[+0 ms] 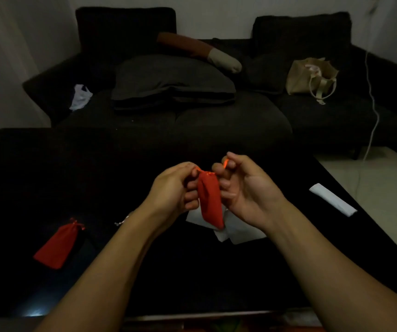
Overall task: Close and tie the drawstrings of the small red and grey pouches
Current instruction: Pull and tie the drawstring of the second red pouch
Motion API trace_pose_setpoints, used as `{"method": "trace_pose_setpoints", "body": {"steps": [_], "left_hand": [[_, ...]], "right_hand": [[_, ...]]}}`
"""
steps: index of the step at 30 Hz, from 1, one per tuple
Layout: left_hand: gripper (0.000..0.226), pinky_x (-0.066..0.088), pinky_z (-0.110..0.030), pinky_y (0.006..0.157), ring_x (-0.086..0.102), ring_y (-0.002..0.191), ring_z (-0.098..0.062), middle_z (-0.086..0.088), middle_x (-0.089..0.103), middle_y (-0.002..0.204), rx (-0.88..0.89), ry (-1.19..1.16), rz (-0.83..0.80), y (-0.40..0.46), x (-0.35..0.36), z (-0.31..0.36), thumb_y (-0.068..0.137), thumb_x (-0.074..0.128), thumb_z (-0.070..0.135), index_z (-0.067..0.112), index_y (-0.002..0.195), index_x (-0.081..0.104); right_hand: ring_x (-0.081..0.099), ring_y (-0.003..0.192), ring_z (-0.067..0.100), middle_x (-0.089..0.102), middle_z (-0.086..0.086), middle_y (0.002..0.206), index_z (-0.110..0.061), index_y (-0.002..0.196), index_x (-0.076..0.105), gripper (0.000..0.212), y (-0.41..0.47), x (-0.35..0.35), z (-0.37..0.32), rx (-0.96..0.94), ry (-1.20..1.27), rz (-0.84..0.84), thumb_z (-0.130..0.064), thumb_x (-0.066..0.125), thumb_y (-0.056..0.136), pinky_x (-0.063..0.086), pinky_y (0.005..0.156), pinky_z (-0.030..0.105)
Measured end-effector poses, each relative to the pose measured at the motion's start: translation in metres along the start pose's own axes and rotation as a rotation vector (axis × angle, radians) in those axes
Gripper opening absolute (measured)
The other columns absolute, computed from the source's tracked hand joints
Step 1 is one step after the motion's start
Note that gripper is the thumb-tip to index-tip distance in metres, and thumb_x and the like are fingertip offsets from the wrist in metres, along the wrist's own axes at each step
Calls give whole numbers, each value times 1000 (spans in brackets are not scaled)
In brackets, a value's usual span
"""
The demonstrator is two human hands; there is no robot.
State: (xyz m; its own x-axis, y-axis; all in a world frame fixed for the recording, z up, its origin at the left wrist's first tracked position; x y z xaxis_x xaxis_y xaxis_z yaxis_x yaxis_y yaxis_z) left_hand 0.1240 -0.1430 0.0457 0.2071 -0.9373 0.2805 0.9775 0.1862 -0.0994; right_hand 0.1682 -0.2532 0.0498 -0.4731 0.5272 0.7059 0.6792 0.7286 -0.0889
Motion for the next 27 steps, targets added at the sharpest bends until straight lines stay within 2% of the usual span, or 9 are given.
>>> {"method": "trace_pose_setpoints", "body": {"steps": [3, 8, 12, 15, 17, 19, 22, 25, 27], "left_hand": [[40, 20, -19, 40, 25, 43, -10, 3, 29, 53, -50, 105, 16, -2, 3, -5, 100, 39, 30, 20, 62, 41], [48, 23, -27, 46, 30, 44, -12, 3, 33, 50, 223, 418, 10, -11, -1, 13, 103, 45, 25, 23, 55, 42], [47, 24, -24, 44, 30, 45, -9, 5, 34, 51, 265, 410, -28, -11, 0, 16, 104, 43, 25, 22, 57, 43], [40, 37, -19, 47, 42, 49, -6, 4, 45, 57, 287, 390, -48, -12, 2, 15, 103, 44, 24, 16, 65, 53], [37, 44, -16, 60, 52, 63, -3, -2, 53, 75, 338, 445, -6, -12, -3, 15, 100, 49, 23, 13, 67, 59], [34, 47, -12, 72, 57, 80, 3, -1, 56, 94, 407, 505, 41, -13, -8, 18, 96, 57, 20, 14, 64, 65], [28, 45, -8, 84, 58, 102, 7, 5, 63, 111, 460, 552, 50, -16, -12, 22, 91, 64, 17, 12, 64, 71], [24, 43, -10, 93, 61, 108, 6, 3, 72, 109, 430, 547, 32, -15, -12, 21, 89, 65, 15, 5, 69, 72], [23, 48, -13, 89, 66, 104, 1, -4, 76, 100, 379, 447, -9, -15, -9, 18, 88, 64, 17, 2, 72, 72]], "right_hand": [[38, 46, 7, 48, -2, 62, -18, 73, 45, 26, 3, 4, 9, 11, -82, -36, -26, 43, 98, 25, 41, 18], [28, 44, 6, 34, -3, 57, -17, 71, 43, 29, -2, -1, -8, -35, -122, 97, -21, 45, 100, 23, 39, 17], [28, 44, 7, 34, -2, 57, -17, 71, 42, 31, -4, 2, -21, -160, -337, 165, -17, 44, 103, 25, 39, 18], [36, 48, 10, 41, 1, 61, -14, 79, 50, 23, -3, 4, -16, -149, -594, 142, -22, 54, 100, 34, 44, 22], [46, 55, 15, 51, 7, 67, -8, 94, 56, 17, -4, 1, -18, -154, -798, 115, -23, 65, 94, 42, 49, 26], [55, 60, 18, 58, 11, 69, -10, 107, 63, 22, -6, -2, -23, -189, -980, 88, -18, 72, 88, 49, 55, 27], [62, 66, 20, 68, 20, 78, -11, 99, 73, 16, -9, -5, -26, -226, -1148, 32, -21, 74, 86, 52, 63, 24], [62, 65, 15, 72, 9, 79, -11, 89, 75, 15, -10, -8, -27, -196, -1228, 18, -26, 71, 89, 51, 61, 23], [61, 67, 14, 70, 9, 81, -8, 90, 73, 15, -10, -6, -26, -180, -1220, -14, -23, 69, 91, 52, 62, 24]]}}
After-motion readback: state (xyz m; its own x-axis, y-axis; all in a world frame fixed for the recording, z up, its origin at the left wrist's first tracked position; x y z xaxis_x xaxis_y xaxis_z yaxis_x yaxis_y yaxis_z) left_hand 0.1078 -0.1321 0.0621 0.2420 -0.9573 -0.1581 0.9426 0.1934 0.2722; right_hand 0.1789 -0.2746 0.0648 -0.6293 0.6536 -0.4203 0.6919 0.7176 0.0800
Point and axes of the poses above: each hand's wrist, its own y-axis towards the middle knuckle, its own x-axis out of the palm, z = x × y, the point moved 6 cm from there along y, towards the middle knuckle
